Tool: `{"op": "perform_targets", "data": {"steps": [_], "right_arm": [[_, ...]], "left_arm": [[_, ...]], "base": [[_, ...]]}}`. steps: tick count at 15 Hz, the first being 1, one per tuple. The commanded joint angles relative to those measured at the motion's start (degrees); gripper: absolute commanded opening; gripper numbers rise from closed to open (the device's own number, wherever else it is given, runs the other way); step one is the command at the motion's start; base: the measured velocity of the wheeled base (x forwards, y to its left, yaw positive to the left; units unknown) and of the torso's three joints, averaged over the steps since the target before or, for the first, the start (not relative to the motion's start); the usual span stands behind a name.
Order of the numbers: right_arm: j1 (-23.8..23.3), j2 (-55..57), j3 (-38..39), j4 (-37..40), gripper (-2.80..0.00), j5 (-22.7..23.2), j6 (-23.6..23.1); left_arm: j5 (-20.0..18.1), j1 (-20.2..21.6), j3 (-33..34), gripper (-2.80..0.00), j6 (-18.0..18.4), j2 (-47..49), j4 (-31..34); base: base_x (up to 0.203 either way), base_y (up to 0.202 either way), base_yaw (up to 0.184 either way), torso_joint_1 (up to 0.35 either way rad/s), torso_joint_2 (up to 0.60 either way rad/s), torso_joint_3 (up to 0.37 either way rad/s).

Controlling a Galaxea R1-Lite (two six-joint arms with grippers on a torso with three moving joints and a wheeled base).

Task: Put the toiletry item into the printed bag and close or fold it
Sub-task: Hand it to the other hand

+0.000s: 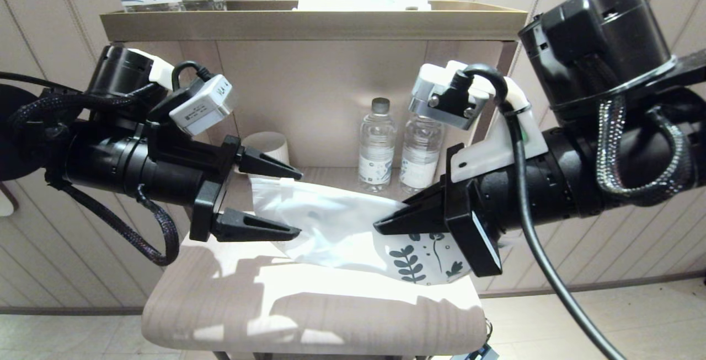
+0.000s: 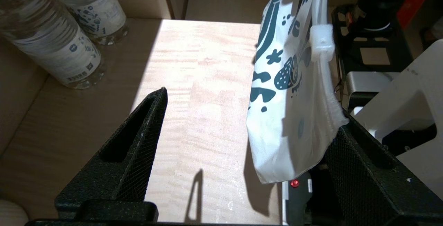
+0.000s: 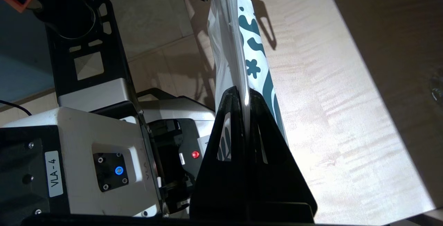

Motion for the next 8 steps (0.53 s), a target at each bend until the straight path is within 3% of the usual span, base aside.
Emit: {"op": "perform_targets", "data": {"steps": [1,8], "right_arm": [[0.3,0.1,-0.3,0.8,-2.80,0.2,-0.7],[0.2,0.2,-1.2,5.8,-2.80,1.4,-4.5]], "left_arm": [[-0.2,0.0,0.3,0.00,1.4,1.5,0.3],[0.0,0.0,0.9,0.00,3.5,2.0,0.5]], "base": [[0.000,0.000,0.000,0.000,0.00,0.000],[0.000,0.000,0.000,0.000,0.00,0.000]]}}
